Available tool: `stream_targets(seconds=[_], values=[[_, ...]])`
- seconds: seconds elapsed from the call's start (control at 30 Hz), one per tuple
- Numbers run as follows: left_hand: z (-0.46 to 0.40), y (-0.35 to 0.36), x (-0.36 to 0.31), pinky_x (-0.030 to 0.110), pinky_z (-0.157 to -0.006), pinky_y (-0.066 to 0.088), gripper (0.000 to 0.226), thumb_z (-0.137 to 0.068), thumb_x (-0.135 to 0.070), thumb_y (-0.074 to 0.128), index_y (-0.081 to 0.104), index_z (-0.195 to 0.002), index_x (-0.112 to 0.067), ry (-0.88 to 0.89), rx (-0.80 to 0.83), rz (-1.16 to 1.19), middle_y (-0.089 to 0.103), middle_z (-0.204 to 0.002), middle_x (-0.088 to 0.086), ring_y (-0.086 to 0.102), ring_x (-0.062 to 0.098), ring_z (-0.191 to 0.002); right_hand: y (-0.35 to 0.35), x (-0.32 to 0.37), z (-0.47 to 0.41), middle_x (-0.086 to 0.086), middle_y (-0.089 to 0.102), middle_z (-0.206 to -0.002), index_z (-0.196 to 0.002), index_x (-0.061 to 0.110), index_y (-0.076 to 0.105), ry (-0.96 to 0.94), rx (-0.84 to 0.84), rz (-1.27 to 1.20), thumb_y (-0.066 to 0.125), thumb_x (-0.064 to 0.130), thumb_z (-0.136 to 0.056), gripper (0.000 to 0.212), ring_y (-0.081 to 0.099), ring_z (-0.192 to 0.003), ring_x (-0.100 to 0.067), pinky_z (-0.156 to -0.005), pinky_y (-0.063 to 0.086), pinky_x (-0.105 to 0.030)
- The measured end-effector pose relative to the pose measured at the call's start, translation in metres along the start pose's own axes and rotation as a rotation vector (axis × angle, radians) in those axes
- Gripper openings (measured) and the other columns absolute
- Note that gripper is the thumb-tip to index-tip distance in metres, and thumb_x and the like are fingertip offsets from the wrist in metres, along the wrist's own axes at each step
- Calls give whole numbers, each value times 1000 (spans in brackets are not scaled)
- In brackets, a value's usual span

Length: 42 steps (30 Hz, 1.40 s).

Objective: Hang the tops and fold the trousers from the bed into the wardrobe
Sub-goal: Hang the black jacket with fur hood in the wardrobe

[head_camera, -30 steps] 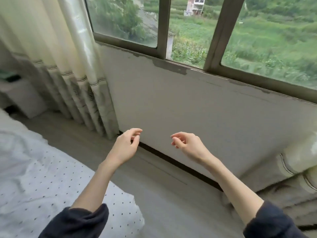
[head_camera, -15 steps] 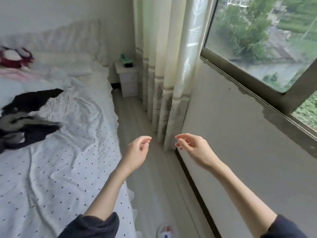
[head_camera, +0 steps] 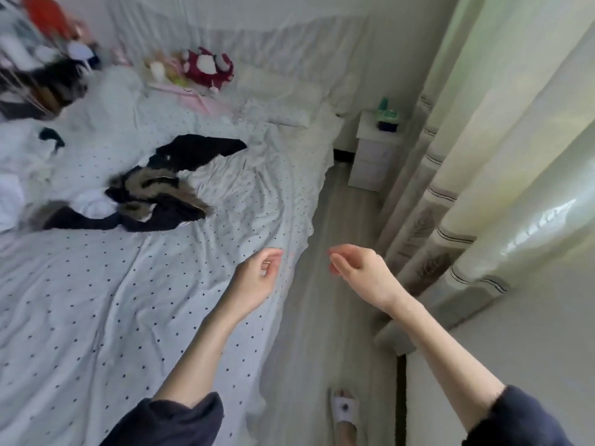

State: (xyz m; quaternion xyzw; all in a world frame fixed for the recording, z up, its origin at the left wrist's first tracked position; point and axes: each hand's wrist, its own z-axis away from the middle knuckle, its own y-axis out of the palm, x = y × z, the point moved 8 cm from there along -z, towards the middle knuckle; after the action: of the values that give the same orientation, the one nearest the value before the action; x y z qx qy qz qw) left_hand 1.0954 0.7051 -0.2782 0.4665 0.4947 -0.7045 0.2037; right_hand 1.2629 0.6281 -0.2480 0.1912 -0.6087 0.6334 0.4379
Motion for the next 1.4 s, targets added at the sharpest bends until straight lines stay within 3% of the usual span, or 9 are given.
stream_targets(seconds=[0.27, 0.4, 0.5, 0.77, 0.93, 1.03, 1.17, 1.27, 1.4], values=[[-132, -42, 19, -6, -72, 33, 27, -97, -8, 44, 58, -120, -13, -193, -315, -46, 59, -109, -6, 52, 5, -100, -3, 38, -197, 1, 66, -91, -117, 13, 62, -219, 321, 21, 46, 17, -97, 26, 61, -79, -5, -68, 42, -3], [-173, -50, 33, 5, -80, 34, 27, -98, -12, 43, 58, -119, -18, -310, -381, 6, 59, -114, -8, 53, 6, -103, 4, 57, -277, 3, 67, -92, -118, 14, 62, -292, 428, 80, 46, 20, -98, 27, 64, -87, -10, -87, 50, -24], [-197, -64, 52, 14, -84, 35, 25, -99, -19, 43, 58, -118, -21, -414, -447, 21, 57, -116, -10, 52, 8, -104, 28, 68, -323, 4, 66, -90, -119, 14, 62, -314, 527, 99, 46, 20, -98, 27, 64, -90, -14, -89, 49, -28], [-283, -112, 146, 15, -78, 33, 30, -100, -18, 37, 54, -124, -17, -658, -502, 9, 55, -125, -3, 53, 18, -115, 131, 94, -450, -2, 65, -96, -116, 10, 61, -335, 748, 199, 44, 19, -99, 26, 58, -77, -4, -82, 46, -21], [-334, -151, 232, 24, -74, 40, 33, -99, -11, 37, 50, -129, -11, -815, -529, 31, 55, -127, 8, 57, 26, -104, 200, 112, -536, -2, 68, -95, -107, 11, 64, -364, 810, 285, 41, 21, -99, 26, 62, -91, -14, -88, 47, -32], [-350, -177, 278, 29, -89, 41, 36, -96, -7, 43, 47, -132, -5, -915, -618, 58, 50, -133, 14, 53, 27, -114, 242, 122, -578, -5, 68, -104, -111, 10, 64, -380, 835, 337, 40, 22, -99, 30, 62, -100, -17, -89, 47, -31], [-365, -220, 329, 35, -94, 41, 48, -95, -14, 47, 36, -141, -8, -1017, -795, 59, 45, -136, 18, 51, 31, -115, 297, 134, -623, -5, 66, -114, -120, 11, 60, -422, 891, 357, 42, 19, -97, 30, 62, -106, -17, -89, 48, -29], [-372, -256, 361, 35, -100, 31, 55, -94, -13, 49, 27, -144, -6, -1039, -996, -15, 39, -136, 20, 36, 33, -125, 347, 150, -655, -6, 64, -118, -127, 11, 55, -523, 915, 387, 42, 19, -98, 33, 59, -108, -18, -90, 47, -29], [-380, -276, 397, 42, -109, 24, 72, -92, -21, 55, 12, -147, -1, -1159, -1078, -87, 25, -147, 22, 24, 38, -134, 414, 171, -676, -7, 60, -123, -134, 12, 48, -676, 973, 413, 42, 22, -98, 37, 57, -111, -17, -90, 44, -28]])
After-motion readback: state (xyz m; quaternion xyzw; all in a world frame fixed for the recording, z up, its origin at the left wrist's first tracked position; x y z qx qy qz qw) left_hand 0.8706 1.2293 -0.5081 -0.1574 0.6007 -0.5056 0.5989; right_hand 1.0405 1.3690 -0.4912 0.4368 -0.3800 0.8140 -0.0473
